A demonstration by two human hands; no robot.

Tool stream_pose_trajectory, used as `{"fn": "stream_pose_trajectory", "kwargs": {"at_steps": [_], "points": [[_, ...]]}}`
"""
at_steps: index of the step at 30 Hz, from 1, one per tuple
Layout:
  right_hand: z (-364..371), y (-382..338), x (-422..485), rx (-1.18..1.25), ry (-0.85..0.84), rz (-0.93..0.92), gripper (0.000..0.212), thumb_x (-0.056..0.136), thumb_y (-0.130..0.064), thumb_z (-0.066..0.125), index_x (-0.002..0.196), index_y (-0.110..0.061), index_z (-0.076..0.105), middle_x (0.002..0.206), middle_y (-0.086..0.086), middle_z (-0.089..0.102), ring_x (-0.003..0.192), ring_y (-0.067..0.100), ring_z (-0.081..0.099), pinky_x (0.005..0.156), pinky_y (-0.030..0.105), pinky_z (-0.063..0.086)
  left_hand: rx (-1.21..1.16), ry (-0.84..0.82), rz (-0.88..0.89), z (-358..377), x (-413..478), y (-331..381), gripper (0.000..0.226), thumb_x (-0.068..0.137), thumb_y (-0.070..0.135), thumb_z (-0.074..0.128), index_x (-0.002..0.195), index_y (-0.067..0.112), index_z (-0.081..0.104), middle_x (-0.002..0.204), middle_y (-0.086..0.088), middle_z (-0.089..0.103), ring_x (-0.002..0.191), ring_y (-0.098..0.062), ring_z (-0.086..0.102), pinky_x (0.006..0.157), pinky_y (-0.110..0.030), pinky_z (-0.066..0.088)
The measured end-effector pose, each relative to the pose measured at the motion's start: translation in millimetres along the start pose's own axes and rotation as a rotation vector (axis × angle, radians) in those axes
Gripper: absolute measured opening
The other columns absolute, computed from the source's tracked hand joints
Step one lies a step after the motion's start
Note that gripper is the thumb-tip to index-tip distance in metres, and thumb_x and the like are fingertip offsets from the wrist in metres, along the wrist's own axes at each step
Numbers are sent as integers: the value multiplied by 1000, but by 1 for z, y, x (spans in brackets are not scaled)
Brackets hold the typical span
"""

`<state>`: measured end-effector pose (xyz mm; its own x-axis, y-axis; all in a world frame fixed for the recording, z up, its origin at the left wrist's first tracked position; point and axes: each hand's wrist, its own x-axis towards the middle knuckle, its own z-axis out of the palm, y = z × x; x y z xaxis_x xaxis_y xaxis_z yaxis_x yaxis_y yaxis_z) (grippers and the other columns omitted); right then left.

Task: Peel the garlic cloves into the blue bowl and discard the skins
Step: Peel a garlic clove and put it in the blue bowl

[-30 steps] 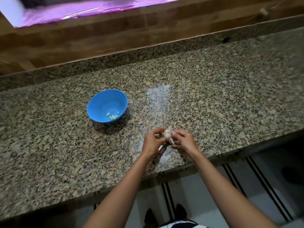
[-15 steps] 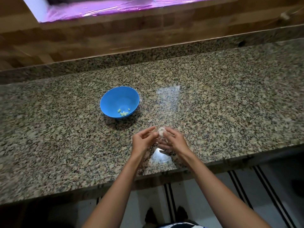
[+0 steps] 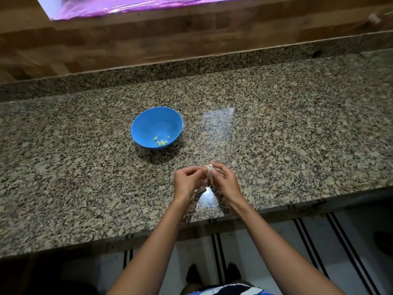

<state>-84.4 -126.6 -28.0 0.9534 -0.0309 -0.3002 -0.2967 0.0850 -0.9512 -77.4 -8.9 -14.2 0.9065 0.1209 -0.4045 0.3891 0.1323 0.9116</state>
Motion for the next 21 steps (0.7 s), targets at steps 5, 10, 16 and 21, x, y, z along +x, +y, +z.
{"fn": "stream_pose_trajectory", "kwargs": {"at_steps": [5, 10, 16, 21], "points": [[-6, -2, 1, 67, -2, 3, 26, 81, -7, 67, 105, -13, 62, 109, 1, 64, 94, 7, 63, 74, 19, 55, 38, -20, 6, -2, -2, -2, 16, 79, 4, 72, 94, -1, 71, 89, -15, 72, 83, -26, 71, 73, -29, 58], [-1, 2, 0, -36, 15, -64, 38, 83, -4, 65, 120, -2, 59, 117, -3, 58, 106, 4, 55, 87, 13, 48, 298, 26, 142, 1, -1, -4, 4, 77, 8, 72, 76, 12, 73, 73, -8, 72, 72, -22, 70, 68, -32, 59], [4, -3, 3, 89, 47, -64, 35, 80, 4, 64, 114, -7, 62, 106, -1, 64, 90, 2, 61, 73, 12, 52, 144, 78, 67, 4, 0, -3, 17, 80, 1, 69, 97, 0, 69, 87, -11, 71, 81, -23, 70, 69, -23, 57], [-3, -9, 10, 245, 93, 89, 27, 83, 6, 60, 100, -13, 67, 100, 7, 68, 75, 14, 64, 59, 17, 54, -191, 56, -177, -15, 8, 9, 15, 88, 0, 60, 102, -1, 65, 91, -18, 70, 78, -26, 70, 65, -26, 59]]}}
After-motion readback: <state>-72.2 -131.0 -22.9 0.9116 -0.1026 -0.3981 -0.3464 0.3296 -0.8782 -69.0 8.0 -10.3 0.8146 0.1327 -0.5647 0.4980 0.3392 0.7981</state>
